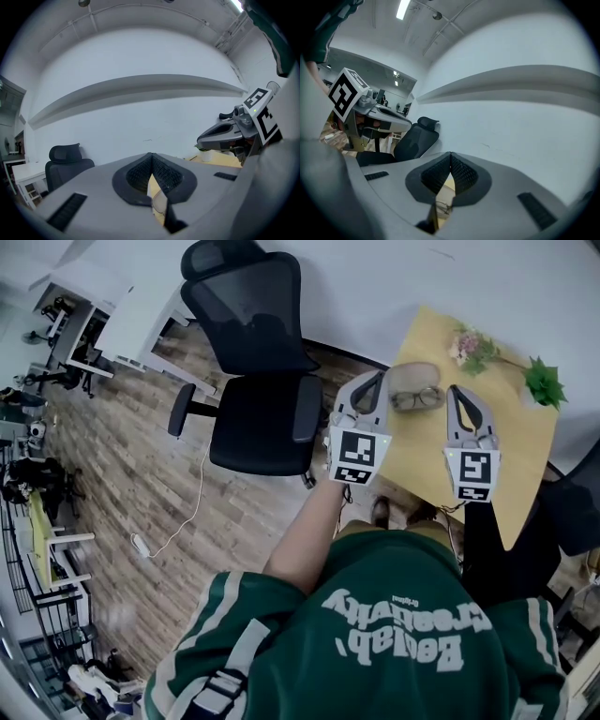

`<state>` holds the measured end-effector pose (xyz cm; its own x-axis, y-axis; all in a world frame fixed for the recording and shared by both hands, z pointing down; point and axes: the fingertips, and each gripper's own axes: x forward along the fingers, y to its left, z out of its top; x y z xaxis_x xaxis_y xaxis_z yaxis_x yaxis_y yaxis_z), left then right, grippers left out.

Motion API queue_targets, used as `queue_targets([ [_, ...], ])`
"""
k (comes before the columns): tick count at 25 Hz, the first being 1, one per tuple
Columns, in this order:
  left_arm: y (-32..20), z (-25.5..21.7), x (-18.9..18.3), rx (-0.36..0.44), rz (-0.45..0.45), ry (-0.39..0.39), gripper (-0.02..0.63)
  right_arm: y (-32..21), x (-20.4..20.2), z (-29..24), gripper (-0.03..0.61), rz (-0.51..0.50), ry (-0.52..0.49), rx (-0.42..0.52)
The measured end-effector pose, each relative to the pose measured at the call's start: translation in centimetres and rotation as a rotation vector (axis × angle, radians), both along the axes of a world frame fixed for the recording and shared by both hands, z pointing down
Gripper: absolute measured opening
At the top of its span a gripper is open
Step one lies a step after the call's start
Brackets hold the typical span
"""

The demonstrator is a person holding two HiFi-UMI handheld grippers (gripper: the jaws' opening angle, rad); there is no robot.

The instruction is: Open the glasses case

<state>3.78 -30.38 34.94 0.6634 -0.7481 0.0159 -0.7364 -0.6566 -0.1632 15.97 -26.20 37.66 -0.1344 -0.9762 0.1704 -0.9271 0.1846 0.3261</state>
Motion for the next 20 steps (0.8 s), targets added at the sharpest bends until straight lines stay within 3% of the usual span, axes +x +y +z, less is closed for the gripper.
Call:
queue_targets([
  [20,1.2,-2.3,-1.8,0.044,-0.009,0.022,0.015,1.5,-0.7,-1.8,0.007,0.009,-0.057,0.024],
])
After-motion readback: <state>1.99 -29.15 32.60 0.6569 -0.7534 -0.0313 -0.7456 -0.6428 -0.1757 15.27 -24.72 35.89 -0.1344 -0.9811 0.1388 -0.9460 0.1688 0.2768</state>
